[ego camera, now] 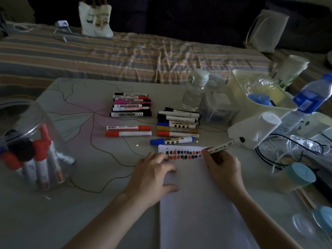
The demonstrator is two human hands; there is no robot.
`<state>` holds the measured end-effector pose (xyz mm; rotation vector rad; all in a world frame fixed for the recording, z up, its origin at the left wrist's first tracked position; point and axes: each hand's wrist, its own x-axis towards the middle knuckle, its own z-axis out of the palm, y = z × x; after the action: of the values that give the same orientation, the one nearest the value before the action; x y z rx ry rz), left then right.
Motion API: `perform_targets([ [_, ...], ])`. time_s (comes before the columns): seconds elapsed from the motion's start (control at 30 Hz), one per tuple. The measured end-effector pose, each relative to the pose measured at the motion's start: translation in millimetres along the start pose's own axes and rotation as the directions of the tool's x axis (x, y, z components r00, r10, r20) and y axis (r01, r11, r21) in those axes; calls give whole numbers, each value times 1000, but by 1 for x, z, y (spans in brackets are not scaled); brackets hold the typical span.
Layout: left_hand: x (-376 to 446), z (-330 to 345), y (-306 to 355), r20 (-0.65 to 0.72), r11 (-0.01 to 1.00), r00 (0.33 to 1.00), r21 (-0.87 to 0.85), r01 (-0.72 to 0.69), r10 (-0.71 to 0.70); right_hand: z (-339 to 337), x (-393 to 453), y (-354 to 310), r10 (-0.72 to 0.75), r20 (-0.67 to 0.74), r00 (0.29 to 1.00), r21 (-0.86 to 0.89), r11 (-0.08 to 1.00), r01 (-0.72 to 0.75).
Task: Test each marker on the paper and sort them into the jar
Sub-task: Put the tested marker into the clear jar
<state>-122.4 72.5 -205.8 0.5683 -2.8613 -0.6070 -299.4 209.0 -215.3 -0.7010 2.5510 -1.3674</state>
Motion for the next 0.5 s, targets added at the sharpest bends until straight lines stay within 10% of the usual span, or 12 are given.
perform_targets([
  [0.5, -1, -1, -2, 3, 1000, 1000, -11, 5, -5, 2, -5, -7, -34, -33, 999, 29, 999, 35],
])
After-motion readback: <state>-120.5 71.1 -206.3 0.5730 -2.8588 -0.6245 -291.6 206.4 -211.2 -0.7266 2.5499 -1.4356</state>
